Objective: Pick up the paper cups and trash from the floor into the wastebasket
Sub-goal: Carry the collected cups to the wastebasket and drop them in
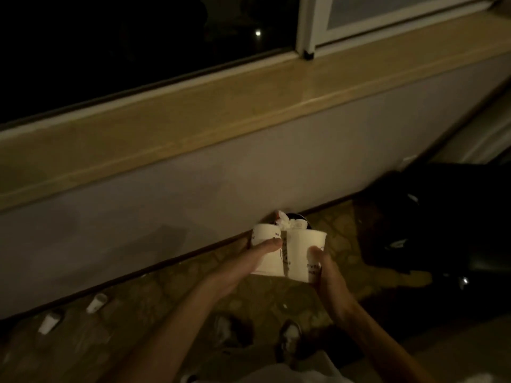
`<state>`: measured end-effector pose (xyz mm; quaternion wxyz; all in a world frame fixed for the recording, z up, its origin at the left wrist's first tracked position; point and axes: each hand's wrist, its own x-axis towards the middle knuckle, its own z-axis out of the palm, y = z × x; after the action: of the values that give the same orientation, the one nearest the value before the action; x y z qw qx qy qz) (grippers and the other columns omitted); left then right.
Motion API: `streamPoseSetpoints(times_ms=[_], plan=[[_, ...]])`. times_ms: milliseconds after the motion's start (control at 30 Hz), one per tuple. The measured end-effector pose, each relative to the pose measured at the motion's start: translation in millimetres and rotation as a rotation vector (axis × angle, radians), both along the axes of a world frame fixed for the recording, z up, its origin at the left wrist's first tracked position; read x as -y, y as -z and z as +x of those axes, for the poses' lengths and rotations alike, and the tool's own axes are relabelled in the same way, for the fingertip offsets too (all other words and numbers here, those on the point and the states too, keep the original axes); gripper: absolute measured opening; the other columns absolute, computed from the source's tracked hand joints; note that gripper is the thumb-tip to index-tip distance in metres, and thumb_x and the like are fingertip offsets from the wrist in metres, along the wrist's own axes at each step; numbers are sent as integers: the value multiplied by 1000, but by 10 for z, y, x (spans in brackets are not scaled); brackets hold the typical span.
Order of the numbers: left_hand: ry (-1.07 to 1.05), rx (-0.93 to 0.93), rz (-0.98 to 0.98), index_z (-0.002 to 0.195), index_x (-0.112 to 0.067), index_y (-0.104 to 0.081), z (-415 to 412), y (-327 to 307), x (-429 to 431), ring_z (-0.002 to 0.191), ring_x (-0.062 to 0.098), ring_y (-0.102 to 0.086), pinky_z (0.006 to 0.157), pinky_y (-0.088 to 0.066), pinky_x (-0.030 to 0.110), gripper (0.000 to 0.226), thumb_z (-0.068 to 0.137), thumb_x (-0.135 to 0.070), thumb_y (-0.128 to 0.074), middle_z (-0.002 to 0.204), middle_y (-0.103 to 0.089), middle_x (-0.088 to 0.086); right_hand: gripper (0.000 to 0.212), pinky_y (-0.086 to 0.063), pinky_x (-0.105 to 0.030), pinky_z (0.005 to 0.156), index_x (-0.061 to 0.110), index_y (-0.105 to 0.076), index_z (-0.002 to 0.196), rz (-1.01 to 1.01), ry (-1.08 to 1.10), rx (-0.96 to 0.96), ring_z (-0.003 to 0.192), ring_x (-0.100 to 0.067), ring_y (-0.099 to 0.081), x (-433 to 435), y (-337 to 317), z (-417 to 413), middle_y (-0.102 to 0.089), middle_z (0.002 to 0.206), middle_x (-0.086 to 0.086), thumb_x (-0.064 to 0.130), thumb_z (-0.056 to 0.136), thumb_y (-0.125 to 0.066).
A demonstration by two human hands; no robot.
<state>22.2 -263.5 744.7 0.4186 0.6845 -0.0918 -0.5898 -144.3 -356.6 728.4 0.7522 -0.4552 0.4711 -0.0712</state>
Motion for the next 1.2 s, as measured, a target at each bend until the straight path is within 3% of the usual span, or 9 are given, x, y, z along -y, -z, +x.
streamPoseSetpoints(times_ms=[200,400,500,567,667,867,1033,1100,1200], plan=[[-60,-211,76,113,-29,-66,-201,921,374,95,19,-73,87,-57,37,53,70,-57,-74,102,-76,0,36,-54,-43,84,39,-53,103,136,122,-124,106,-27,-64,411,694,-253,-67,113,-4,63,77,-48],[-72,-282,107,125,-16,-63,24,1867,893,113,31,-64,99,-51,45,64,71,-51,-71,119,-70,12,25,-47,-52,99,36,-53,105,156,157,-255,110,-29,-62,892,1494,-51,-64,120,-6,55,93,-43],[-91,-293,137,124,-21,-63,217,2411,1187,110,28,-66,96,-53,45,65,68,-53,-71,116,-72,8,39,-53,-43,88,34,-57,104,173,156,-270,102,-26,-67,1200,1998,181,-69,112,-5,62,79,-50],[-70,-289,164,125,-26,-63,319,2762,1350,111,28,-65,98,-52,48,64,69,-56,-71,114,-73,4,33,-52,-46,93,33,-58,104,188,164,-294,104,-27,-66,1380,2361,314,-69,115,-7,59,87,-48],[-42,-262,201,127,-28,-61,434,3288,1608,111,29,-64,89,-55,45,68,67,-59,-73,117,-71,6,30,-47,-52,101,32,-58,101,205,201,-333,104,-27,-65,1629,3004,452,-68,115,-9,55,97,-39],[4,-174,237,129,-32,-57,629,4275,2104,105,21,-68,84,-55,39,86,51,-63,-77,112,-72,-2,43,-52,-46,93,17,-61,118,285,281,-362,102,-29,-64,1999,4135,700,-66,116,-13,51,97,-44],[-29,51,267,133,-35,-53,827,4907,2349,101,14,-66,70,-54,29,96,48,-68,-81,117,-65,-8,25,-52,-45,97,27,-61,105,352,268,-233,106,-24,-63,2115,4752,1005,-65,115,-7,47,96,-48],[-44,127,292,128,-36,-53,909,5100,2383,96,11,-66,61,-52,23,96,42,-73,-74,112,-65,-9,35,-54,-42,92,19,-60,118,383,259,-216,104,-23,-62,2165,4943,1120,-64,114,-7,45,95,-52],[-44,151,308,135,-32,-52,979,5402,2366,99,14,-64,66,-52,28,100,47,-74,-73,117,-64,-6,46,-54,-40,91,16,-55,128,388,205,-220,103,-23,-63,2192,5194,1216,-64,116,-9,47,94,-51]])
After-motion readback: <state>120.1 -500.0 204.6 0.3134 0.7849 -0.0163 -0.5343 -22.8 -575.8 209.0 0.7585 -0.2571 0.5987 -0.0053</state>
